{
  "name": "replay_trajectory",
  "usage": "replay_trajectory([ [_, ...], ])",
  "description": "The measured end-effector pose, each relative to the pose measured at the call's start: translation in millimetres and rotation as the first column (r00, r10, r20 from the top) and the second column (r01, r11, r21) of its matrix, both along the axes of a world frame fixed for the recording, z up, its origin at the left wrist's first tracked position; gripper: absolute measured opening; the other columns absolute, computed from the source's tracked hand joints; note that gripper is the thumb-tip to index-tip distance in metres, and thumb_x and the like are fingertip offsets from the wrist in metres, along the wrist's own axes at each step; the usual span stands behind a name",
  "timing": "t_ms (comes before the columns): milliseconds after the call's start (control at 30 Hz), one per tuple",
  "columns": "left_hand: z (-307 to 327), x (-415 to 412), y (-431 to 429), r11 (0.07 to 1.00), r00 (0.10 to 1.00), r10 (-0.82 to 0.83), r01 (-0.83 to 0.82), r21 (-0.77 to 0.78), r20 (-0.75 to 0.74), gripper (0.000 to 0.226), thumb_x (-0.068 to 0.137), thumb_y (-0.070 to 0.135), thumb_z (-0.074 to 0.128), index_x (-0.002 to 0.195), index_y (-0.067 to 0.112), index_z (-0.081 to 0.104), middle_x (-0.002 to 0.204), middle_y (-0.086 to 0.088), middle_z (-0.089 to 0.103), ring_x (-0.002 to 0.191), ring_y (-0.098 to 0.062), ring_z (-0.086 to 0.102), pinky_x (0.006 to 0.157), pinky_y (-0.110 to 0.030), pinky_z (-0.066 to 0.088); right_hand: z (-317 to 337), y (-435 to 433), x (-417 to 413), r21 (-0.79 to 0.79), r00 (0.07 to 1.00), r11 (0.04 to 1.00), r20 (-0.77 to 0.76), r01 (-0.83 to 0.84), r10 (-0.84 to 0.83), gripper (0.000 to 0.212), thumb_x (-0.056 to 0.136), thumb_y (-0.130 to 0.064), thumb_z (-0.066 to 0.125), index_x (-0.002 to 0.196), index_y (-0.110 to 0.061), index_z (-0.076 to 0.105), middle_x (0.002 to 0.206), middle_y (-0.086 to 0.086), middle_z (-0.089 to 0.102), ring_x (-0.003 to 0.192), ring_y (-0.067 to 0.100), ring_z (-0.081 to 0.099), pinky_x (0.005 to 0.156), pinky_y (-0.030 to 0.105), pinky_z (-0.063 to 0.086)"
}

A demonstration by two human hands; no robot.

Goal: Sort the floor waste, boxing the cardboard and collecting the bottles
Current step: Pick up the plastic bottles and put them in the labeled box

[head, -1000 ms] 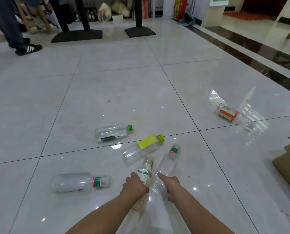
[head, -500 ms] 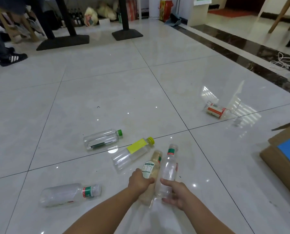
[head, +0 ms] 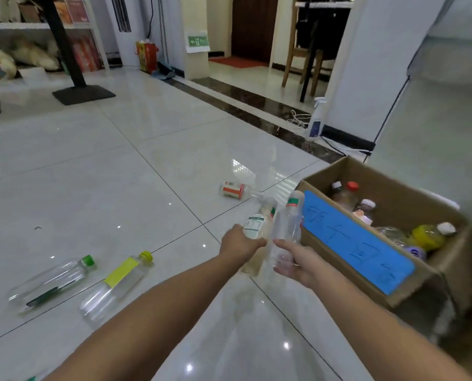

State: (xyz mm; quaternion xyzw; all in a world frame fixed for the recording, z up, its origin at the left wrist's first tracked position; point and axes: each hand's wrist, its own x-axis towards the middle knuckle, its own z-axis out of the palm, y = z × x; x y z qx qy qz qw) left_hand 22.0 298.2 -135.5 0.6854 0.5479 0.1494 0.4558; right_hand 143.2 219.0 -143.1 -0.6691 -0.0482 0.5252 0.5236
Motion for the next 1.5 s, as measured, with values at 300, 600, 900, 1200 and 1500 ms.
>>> replay_trajectory([
  [300, 102.0, 202.1, -32.9, 0.885, 0.921, -0.374, 0.390, 0.256, -0.111, 0.087, 0.081, 0.060, 0.060, 0.146, 0.010, 0.032, 0.141, -0.014, 0.048, 0.133, -0.032, 0.043, 0.109, -0.040, 0.034, 102.6, -64.6, 147.7, 0.073, 0.949, 0.982, 0.253, 0.174, -0.187, 0.068, 0.093, -0.060, 0.035, 0.139, -0.010, 0.042, 0.133, 0.008, 0.056, 0.112, 0.026, 0.058, 0.100, 0.038, 0.046],
  [600, 30.8, 118.4, 20.2, 0.925, 0.894, -0.224, 0.321, 0.206, -0.388, 0.099, 0.083, 0.072, 0.043, 0.154, 0.015, 0.005, 0.161, -0.013, 0.011, 0.148, -0.034, 0.012, 0.115, -0.057, 0.022, 40.9, -69.7, 153.3, -0.233, 0.847, 0.915, 0.502, 0.329, -0.177, 0.084, 0.089, -0.067, 0.032, 0.148, -0.006, 0.028, 0.153, 0.016, 0.027, 0.140, 0.037, 0.026, 0.115, 0.048, 0.026],
  [900, -18.7, -107.4, 78.2, 0.995, 0.805, -0.034, 0.083, 0.056, -0.592, 0.097, 0.087, 0.062, 0.051, 0.155, 0.018, -0.004, 0.162, -0.007, -0.005, 0.149, -0.031, -0.005, 0.116, -0.057, 0.015, -10.2, 42.0, 13.1, -0.300, 0.785, 0.952, 0.605, 0.067, 0.136, 0.083, 0.095, -0.050, 0.042, 0.149, 0.006, 0.014, 0.157, 0.019, 0.013, 0.146, 0.033, 0.012, 0.117, 0.037, 0.013],
  [1200, -76.8, -230.9, 123.3, 0.997, 0.725, 0.051, -0.073, -0.002, -0.686, 0.108, 0.078, 0.063, 0.062, 0.154, 0.015, 0.002, 0.162, -0.010, 0.001, 0.149, -0.031, 0.001, 0.118, -0.049, 0.016, -62.9, 96.4, -104.7, -0.342, 0.904, 0.884, 0.173, -0.317, 0.391, 0.077, 0.093, -0.059, 0.036, 0.145, -0.002, 0.031, 0.150, 0.016, 0.030, 0.137, 0.033, 0.031, 0.111, 0.044, 0.027],
  [1500, -128.0, -314.0, 170.2, 0.983, 0.720, 0.116, -0.181, -0.025, -0.684, 0.102, 0.085, 0.062, 0.056, 0.155, 0.019, -0.004, 0.159, -0.012, -0.023, 0.147, -0.033, -0.020, 0.120, -0.050, 0.005, -109.7, 157.9, -220.4, -0.327, 0.892, 0.846, 0.020, -0.421, 0.452, 0.080, 0.090, -0.064, 0.037, 0.145, -0.006, 0.032, 0.149, 0.014, 0.032, 0.137, 0.032, 0.032, 0.112, 0.042, 0.027],
])
